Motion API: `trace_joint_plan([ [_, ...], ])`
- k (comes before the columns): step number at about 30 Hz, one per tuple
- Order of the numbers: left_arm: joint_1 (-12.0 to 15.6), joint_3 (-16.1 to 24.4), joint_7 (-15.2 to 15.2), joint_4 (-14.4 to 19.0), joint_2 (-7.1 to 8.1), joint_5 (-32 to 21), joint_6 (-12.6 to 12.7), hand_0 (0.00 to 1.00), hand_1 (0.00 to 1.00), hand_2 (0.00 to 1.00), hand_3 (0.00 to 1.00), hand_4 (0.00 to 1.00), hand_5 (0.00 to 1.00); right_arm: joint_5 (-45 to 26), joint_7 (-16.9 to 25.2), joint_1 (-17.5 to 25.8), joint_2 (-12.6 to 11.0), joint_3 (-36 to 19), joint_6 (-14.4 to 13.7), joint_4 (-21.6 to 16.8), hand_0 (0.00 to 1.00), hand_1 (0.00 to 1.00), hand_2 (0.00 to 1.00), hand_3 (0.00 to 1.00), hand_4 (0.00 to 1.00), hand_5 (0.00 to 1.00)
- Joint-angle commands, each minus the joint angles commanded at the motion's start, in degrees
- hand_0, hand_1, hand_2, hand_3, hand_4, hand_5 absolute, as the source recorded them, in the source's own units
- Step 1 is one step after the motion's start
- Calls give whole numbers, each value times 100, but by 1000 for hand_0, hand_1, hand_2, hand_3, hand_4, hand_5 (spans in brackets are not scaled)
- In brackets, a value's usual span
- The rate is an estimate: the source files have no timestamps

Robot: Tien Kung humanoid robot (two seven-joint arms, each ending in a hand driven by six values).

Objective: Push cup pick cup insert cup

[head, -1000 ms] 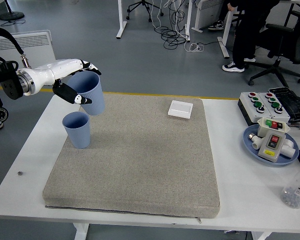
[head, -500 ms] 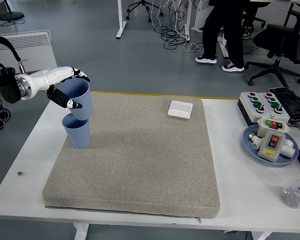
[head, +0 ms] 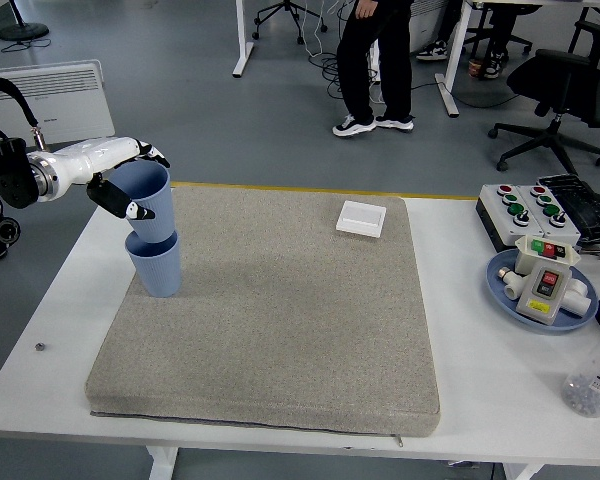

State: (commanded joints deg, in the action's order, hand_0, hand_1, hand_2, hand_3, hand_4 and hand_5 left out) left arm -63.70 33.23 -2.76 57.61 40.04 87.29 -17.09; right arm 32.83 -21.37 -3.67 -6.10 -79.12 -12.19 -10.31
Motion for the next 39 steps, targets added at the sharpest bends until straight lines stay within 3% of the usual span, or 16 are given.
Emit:
trace_joint_plan([
  [8,-38,-186,3,-218,-22,-32,-4,570,557,555,439,371,2,-3,0,-11,-3,6,3,0,677,617,646,609,147,564],
  [34,-73,-432,48,-404,-116,-226,8,574,576,574,448,383,2,11,2,-42,-6,0,9,0,677,618,646,609,148,565],
  [35,-76,-447,56,-419,-124,-235,11,555,594,609,460,458,2,10,2,-42,-5,0,9,0,677,617,646,609,148,565],
  [39,-83,-477,116,-455,-150,-247,39,555,594,609,460,458,2,11,2,-44,-6,3,11,0,677,617,646,609,148,565],
])
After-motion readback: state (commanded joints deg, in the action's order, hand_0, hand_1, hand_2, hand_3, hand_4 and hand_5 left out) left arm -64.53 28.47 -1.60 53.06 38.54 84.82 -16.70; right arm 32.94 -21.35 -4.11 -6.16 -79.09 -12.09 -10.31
